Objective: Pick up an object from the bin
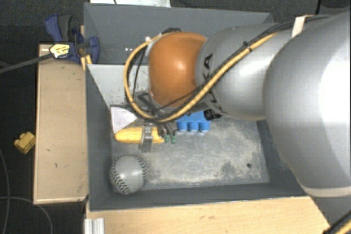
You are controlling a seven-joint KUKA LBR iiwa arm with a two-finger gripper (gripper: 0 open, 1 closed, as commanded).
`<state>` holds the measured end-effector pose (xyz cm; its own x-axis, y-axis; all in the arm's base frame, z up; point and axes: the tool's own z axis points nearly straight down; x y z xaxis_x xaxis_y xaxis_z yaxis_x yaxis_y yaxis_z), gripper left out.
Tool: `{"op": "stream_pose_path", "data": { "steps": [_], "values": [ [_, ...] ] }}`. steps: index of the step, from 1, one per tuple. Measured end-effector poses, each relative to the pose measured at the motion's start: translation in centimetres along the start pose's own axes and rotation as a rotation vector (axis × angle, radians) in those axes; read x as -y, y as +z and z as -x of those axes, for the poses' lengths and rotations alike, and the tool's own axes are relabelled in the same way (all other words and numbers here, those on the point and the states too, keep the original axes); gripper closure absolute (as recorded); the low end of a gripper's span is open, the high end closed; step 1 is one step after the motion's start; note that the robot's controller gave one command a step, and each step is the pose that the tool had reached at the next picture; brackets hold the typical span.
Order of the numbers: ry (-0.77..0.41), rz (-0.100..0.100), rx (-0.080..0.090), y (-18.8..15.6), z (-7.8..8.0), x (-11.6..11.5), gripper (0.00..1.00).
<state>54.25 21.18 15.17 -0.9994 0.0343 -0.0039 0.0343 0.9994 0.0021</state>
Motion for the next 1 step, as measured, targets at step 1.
{"op": "stream_pose_path", "data": {
  "steps": [1],
  "values": [
    [0.0,0.0,0.0,-0.89,0.01,0.01,1.0]
  ]
}}
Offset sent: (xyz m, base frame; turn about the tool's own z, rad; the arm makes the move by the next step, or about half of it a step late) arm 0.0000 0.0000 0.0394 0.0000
